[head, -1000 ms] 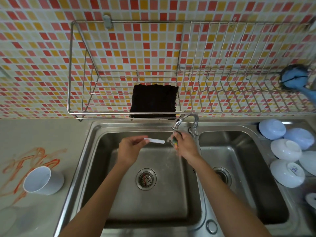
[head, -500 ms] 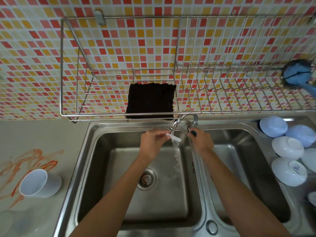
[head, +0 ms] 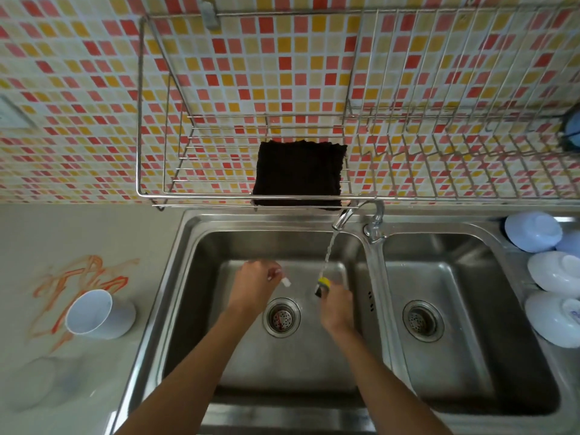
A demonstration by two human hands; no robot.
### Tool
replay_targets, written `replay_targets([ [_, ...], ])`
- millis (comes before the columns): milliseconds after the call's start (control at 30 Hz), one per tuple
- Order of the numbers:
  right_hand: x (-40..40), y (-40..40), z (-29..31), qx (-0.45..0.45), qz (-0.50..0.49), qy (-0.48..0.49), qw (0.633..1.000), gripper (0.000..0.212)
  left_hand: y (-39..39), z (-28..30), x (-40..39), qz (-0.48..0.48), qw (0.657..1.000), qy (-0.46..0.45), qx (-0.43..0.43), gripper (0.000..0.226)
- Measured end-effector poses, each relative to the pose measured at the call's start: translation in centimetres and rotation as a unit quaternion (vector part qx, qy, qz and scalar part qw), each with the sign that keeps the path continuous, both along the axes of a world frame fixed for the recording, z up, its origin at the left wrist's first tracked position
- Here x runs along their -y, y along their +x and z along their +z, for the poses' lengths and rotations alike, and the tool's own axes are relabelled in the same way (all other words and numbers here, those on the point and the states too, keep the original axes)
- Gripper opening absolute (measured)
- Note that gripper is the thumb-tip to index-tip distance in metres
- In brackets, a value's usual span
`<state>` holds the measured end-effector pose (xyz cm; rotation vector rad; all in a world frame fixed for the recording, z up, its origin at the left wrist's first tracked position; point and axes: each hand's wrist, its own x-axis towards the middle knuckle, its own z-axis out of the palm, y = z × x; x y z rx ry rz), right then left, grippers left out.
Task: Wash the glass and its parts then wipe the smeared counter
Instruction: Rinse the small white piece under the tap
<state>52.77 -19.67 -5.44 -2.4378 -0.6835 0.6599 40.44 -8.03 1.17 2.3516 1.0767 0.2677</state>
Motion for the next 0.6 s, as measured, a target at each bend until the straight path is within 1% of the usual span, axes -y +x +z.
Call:
replay_targets([
  [67, 0.5, -1.3, -0.3, 0.001, 0.057, -0.008, 0.998, 0.024, -0.8, -0.8, 0.5, 0.003, 1.000, 0.015, 0.011, 0.006],
  [133, 0.7, -1.9, 0.0, 0.007, 0.078, -0.007, 0.997, 0.028, -1.7, -1.1, 1.1, 0.014, 0.999, 0.032, 0.019, 0.006],
  [200, 0.7, -1.9, 0.1, 0.026, 0.093, -0.013, 0.995, 0.025, -2.2, -1.2, 1.8, 0.021, 0.999, 0.037, 0.022, 0.005],
  [300, 0.4, -2.2, 0.9, 0.029, 0.081, 0.017, 0.996, 0.022, -3.1, -1.4, 2.9, 0.019, 0.997, 0.045, 0.052, 0.005],
  [367, 0.4, -2.5, 1.7, 0.028, 0.072, 0.023, 0.997, 0.025, -3.6, -1.5, 3.0, 0.018, 0.998, 0.047, 0.039, 0.002],
  [500, 0.7, -3.5, 2.7, 0.037, 0.109, -0.018, 0.993, 0.032, -5.3, -0.5, 2.6, 0.013, 0.996, 0.070, 0.059, 0.003],
  [533, 0.9, -3.9, 2.9, 0.021, 0.098, -0.024, 0.995, 0.034, -5.9, -0.1, 2.5, 0.018, 0.996, 0.071, 0.055, 0.004],
  [600, 1.4, -5.0, 4.0, -0.008, 0.047, 0.012, 0.999, 0.029, -7.4, 0.8, 2.5, 0.034, 0.995, 0.079, 0.052, 0.009],
])
